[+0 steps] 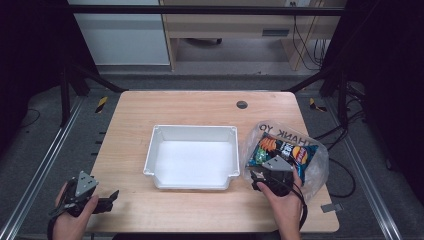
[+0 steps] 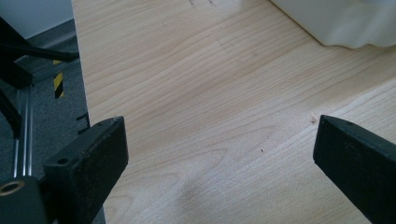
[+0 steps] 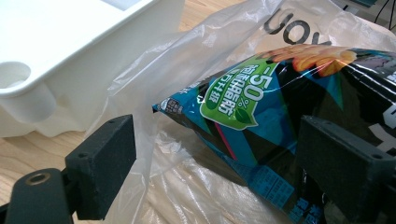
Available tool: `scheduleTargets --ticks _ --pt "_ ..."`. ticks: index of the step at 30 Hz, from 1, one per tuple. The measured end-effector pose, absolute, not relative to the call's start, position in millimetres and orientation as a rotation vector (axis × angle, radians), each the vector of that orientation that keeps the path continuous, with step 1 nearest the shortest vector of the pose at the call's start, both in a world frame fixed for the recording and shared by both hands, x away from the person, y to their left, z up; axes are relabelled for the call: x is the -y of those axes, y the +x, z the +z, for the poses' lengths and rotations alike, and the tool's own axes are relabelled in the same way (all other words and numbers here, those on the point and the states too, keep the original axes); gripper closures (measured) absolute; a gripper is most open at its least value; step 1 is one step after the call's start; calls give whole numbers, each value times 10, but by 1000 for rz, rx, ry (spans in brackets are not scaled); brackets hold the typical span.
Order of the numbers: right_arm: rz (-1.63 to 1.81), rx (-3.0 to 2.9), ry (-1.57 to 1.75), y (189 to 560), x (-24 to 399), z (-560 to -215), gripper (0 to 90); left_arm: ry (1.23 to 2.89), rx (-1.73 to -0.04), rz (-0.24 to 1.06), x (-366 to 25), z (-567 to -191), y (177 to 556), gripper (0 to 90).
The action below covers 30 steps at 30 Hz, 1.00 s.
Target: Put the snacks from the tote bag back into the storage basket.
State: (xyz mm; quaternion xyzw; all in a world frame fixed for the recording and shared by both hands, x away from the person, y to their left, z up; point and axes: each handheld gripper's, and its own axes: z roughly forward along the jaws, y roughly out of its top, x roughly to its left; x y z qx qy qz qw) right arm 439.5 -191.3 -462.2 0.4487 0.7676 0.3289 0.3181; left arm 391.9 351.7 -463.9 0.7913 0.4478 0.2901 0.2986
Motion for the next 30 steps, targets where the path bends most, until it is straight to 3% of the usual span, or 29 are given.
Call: scheduleTargets --ticks 14,30 --pt "878 -2043 1195 4373 1907 -4630 105 2033 -1216 806 -3569 -4582 3902 44" --pt "845 -2078 1171 4052 1949 -4444 101 1974 -1239 805 -3646 -4564 3856 38"
